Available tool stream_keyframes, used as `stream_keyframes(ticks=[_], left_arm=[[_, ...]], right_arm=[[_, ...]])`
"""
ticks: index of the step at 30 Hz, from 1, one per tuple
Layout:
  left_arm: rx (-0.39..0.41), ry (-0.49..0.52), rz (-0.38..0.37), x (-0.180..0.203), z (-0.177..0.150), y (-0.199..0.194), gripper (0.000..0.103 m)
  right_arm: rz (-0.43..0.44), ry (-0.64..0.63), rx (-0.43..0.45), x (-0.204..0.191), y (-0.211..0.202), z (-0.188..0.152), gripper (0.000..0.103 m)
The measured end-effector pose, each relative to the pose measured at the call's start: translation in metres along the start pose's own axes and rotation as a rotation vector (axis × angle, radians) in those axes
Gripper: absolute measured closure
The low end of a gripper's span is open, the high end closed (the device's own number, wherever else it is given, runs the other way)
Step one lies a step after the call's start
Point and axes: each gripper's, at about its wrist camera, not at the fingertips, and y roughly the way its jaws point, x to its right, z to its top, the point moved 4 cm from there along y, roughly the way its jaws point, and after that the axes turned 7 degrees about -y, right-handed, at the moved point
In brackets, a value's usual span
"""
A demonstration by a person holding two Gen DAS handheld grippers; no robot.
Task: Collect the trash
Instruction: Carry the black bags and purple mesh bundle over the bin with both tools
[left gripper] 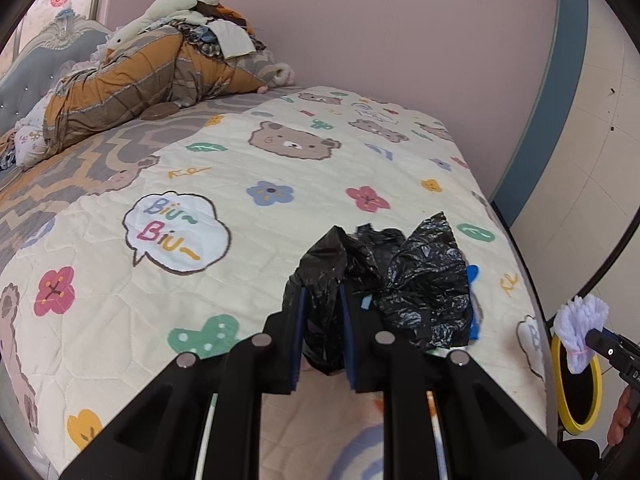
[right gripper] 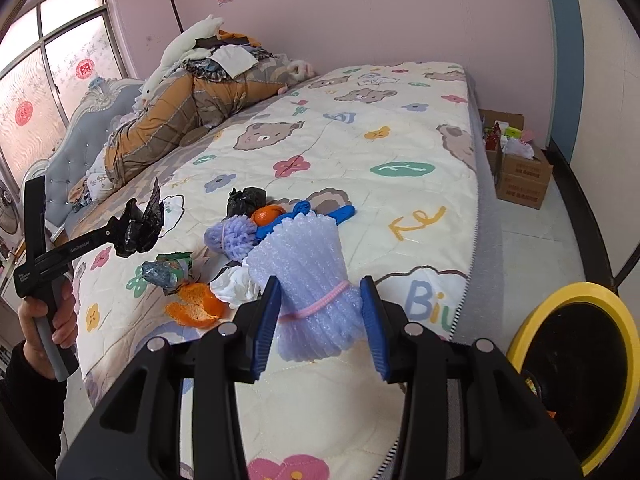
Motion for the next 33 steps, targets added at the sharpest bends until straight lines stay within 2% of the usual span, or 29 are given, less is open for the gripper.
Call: stream_keyframes(ticks=[15, 33], left_arm=[[-0.043, 0.125, -0.126, 0.106, -0.022, -0.006, 0.087], [-0.102, 0.254, -0.283, 0.224, -0.058, -0.008, 0.087]], right_arm=[[-0.075, 0.067, 0.055, 0.055, -0.061, -0.004, 0.064], [-0.173, 0.18, 0.105, 0.137, -0.114, -0.021, 0.063]])
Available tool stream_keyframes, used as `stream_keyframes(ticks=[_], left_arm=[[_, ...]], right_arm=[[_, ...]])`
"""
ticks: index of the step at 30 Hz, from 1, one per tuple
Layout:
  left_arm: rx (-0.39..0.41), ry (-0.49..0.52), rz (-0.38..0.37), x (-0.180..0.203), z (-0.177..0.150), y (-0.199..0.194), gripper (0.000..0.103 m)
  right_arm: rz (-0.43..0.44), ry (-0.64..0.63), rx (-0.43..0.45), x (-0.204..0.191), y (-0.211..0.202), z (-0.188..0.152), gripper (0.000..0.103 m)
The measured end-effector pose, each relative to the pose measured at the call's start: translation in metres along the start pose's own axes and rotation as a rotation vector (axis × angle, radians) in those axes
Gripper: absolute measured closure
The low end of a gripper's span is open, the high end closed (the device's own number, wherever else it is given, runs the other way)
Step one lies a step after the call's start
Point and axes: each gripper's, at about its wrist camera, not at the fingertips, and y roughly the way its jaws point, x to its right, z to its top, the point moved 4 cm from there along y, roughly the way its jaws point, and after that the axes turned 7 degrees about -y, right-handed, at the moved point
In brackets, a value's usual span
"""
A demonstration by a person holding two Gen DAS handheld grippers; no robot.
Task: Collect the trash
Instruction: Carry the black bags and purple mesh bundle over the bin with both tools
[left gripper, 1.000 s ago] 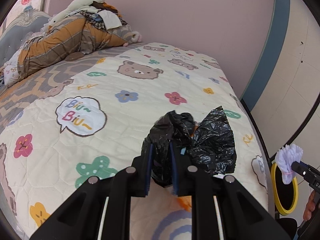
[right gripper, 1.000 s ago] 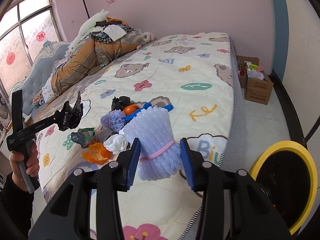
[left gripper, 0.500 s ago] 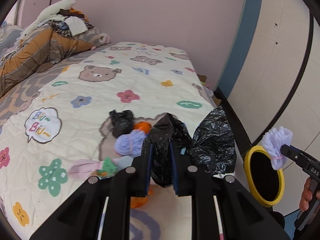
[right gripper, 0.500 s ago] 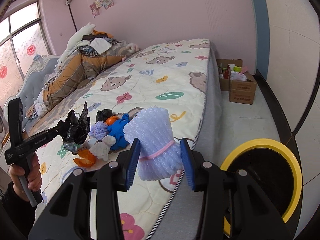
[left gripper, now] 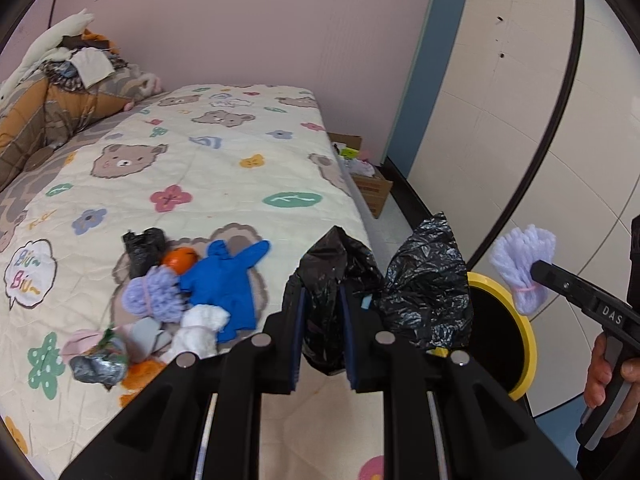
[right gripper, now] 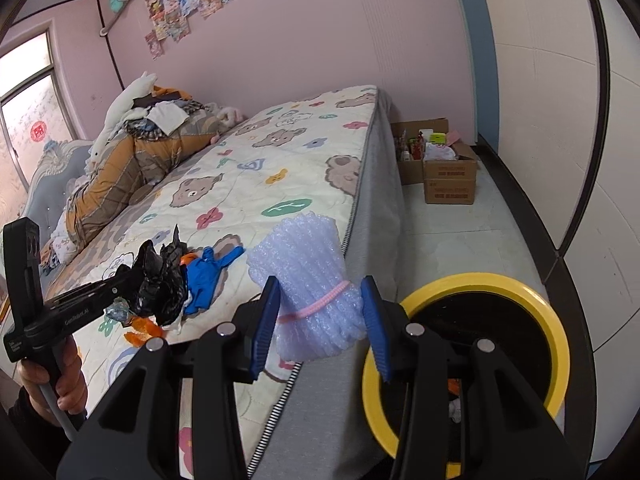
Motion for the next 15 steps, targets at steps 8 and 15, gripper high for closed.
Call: stream_keyframes(ticks=[8, 15], left_arm=[[-0.042, 0.041, -0.058, 0.046, -0.009, 0.02, 0.087], [-0.078, 0.071, -0.096, 0.079, -0.019, 0.035, 0.087]], right_arm=[[-0.042, 0.043, 0.01, 0.032, -0.011, -0.003, 0.063], [-0.079, 0.085, 0.022, 0.063, -0.022, -0.007, 0.063]])
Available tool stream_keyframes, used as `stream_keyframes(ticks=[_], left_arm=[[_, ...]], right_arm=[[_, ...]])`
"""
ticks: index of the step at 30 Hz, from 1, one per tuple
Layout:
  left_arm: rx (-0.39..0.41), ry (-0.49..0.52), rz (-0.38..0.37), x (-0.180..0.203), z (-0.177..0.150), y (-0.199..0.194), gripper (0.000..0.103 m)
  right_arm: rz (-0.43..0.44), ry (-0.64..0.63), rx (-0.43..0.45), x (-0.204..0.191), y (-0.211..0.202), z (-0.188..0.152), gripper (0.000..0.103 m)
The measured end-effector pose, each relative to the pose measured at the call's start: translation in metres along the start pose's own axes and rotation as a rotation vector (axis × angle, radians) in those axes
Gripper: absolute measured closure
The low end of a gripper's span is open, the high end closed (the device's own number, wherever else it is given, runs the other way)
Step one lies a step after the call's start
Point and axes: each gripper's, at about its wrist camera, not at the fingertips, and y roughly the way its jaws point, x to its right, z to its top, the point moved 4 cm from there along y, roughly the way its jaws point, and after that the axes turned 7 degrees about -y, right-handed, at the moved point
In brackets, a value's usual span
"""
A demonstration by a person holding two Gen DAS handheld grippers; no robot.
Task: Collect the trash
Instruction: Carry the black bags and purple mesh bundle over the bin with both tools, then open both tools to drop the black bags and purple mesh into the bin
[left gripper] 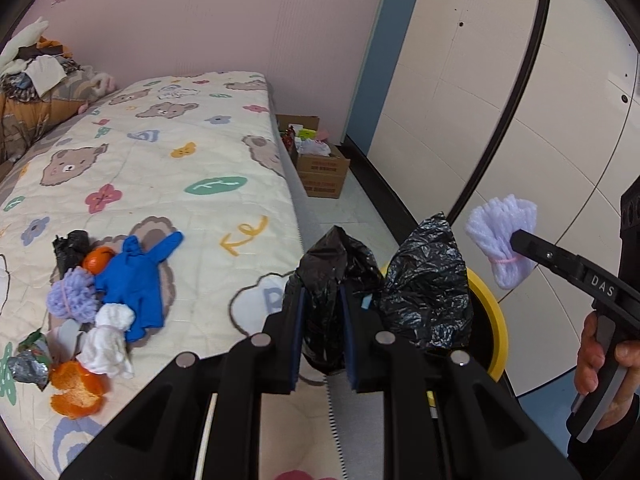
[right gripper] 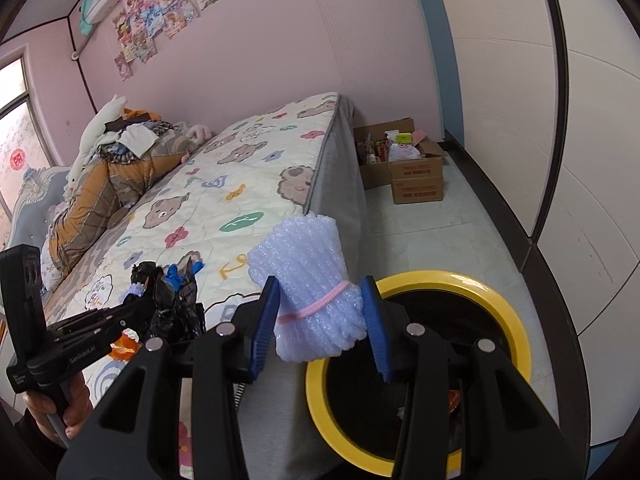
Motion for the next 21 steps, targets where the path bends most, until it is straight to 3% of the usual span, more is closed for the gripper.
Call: stream_keyframes(ticks=[10, 21], left_arm=[[-0.056, 0.062, -0.054, 0.048, -0.015, 0.029, 0.087], [-0.115, 0.096, -0.068, 0.078, -0.035, 0.065, 0.087]], right_arm=[[-0.067, 0.059, 0.013, 0.046, -0.01, -0.002, 0.063], [-0.097, 0.12, -0.02, 0.082, 0.01, -0.014, 0.062]])
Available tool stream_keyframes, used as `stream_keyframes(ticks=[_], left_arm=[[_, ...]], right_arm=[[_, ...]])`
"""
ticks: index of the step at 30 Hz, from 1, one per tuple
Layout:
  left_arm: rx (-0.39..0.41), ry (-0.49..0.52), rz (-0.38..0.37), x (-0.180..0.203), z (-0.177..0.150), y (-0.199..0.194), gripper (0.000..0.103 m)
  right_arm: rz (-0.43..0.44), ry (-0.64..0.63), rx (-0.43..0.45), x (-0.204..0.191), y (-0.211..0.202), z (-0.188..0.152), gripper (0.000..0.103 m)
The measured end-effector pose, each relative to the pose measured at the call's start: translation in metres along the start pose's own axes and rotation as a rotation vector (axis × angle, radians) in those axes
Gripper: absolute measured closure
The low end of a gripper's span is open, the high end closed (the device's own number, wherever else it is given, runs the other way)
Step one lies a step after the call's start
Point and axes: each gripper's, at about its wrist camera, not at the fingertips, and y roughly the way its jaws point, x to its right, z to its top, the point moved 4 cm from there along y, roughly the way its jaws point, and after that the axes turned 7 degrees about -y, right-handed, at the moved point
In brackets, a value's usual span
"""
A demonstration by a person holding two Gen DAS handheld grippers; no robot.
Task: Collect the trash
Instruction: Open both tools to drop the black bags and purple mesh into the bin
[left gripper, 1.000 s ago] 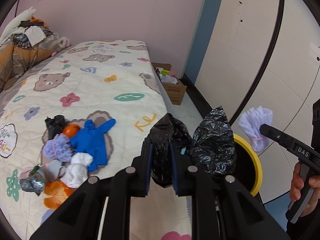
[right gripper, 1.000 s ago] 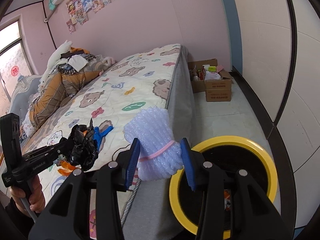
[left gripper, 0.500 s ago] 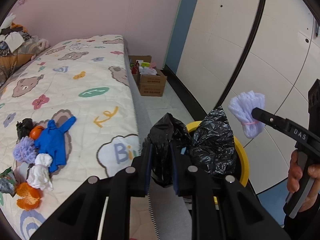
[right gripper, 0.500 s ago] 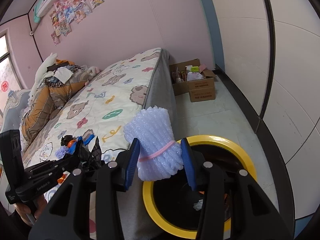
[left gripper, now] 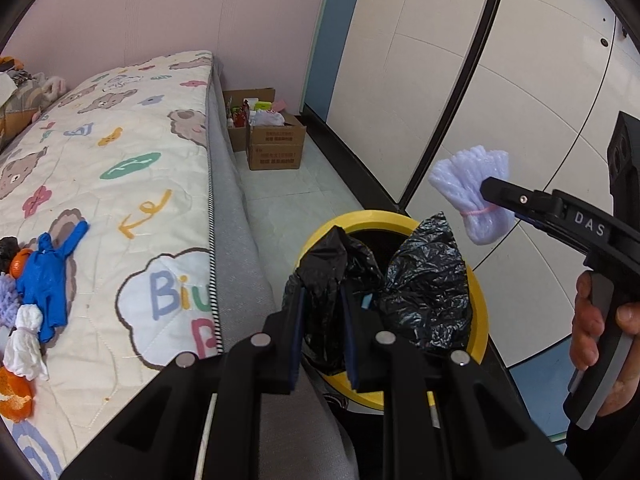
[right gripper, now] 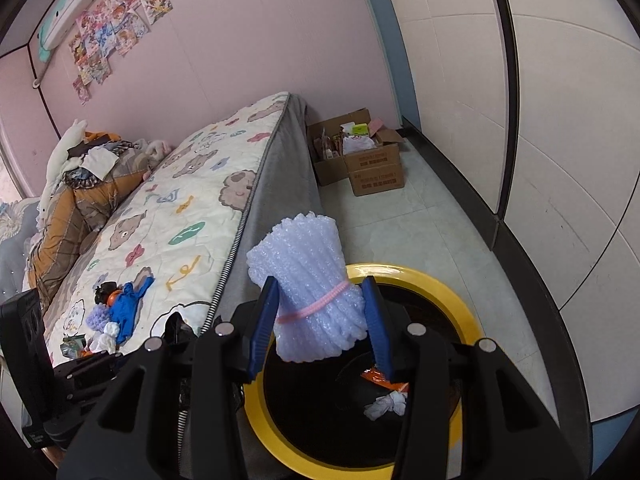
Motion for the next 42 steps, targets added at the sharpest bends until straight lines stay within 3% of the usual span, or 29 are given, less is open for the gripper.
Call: stream_keyframes(ticks=[17, 26, 29, 34, 42], left_arm=[[-0.066, 0.052, 0.003, 0.023, -0.011, 0.041, 0.087], [-0.066, 0.07, -0.011, 0.03, -0.013, 0.049, 0.084], [-0.054, 0.074, -0.015, 0.032, -0.012, 0.048, 0.076], [-0.015, 0.077, -0.041, 0.036, -0.011, 0.036, 0.052], [0.008, 0.05, -0.043, 0.024, -0.009, 0.018, 0.03]], right_arm=[[-0.014, 0.081, -0.072, 0.029, 0.043, -0.017, 0.061], [-0.04, 0.086, -0.057, 0.036, 0.047, -0.015, 0.057], [-0.051, 0.095, -0.047, 0.038, 0.046, -0.012, 0.053], [-0.073, 0.099, -0.035, 0.042, 0.043, -0.008, 0.047], [-0.079, 0.107, -0.043, 0.042, 0.036, -0.01, 0.044]])
